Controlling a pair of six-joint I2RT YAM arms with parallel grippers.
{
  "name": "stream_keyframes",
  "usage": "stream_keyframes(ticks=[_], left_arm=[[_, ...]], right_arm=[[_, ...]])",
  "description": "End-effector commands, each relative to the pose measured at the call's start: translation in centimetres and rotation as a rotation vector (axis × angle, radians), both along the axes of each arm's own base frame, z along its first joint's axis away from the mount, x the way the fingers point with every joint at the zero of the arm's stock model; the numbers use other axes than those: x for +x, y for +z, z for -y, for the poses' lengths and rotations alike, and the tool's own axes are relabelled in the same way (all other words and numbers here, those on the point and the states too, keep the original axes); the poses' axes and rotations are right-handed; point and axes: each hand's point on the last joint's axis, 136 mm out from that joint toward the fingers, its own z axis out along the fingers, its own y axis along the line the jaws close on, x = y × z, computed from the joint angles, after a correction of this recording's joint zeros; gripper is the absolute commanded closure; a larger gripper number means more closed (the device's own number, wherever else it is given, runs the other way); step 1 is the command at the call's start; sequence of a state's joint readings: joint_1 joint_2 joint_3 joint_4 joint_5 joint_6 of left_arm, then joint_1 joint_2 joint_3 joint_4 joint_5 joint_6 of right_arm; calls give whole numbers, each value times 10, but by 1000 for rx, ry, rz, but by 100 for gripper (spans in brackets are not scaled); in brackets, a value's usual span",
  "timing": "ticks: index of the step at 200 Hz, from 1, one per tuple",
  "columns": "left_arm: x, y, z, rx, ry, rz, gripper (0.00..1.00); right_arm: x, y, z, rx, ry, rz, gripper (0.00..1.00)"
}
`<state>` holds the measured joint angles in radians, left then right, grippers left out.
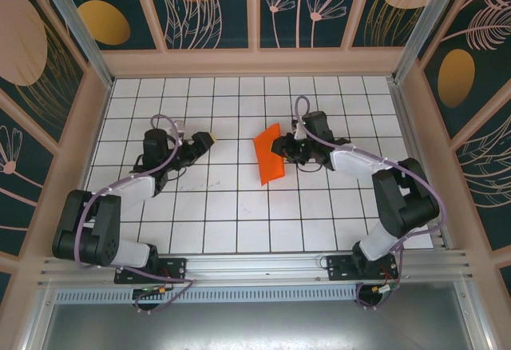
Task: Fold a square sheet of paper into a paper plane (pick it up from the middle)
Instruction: Fold the square sheet of paper in half at the center of the table.
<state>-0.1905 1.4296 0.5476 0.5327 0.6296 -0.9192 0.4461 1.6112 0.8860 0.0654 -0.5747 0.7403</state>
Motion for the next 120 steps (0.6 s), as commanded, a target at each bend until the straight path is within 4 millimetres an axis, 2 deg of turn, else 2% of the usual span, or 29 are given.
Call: stream_keyframes(ticks=[1,37,79,83,120], left_arm=[[-10,16,32,-127,-118,24,16],[-12,17,69,-188,-213,-11,22],[-10,20,101,-276,-275,-33,39],[-8,13,104,-273,-275,-52,40],[0,-1,118,-270,-277,-94,48]], right_arm=[[1,27,-15,192,44,24,70],[1,19,-11,264,34,-22,67],[5,16,-7,339,12,-68,66],[5,16,-7,344,13,-72,65],[7,16,-10,376,15,-92,65]])
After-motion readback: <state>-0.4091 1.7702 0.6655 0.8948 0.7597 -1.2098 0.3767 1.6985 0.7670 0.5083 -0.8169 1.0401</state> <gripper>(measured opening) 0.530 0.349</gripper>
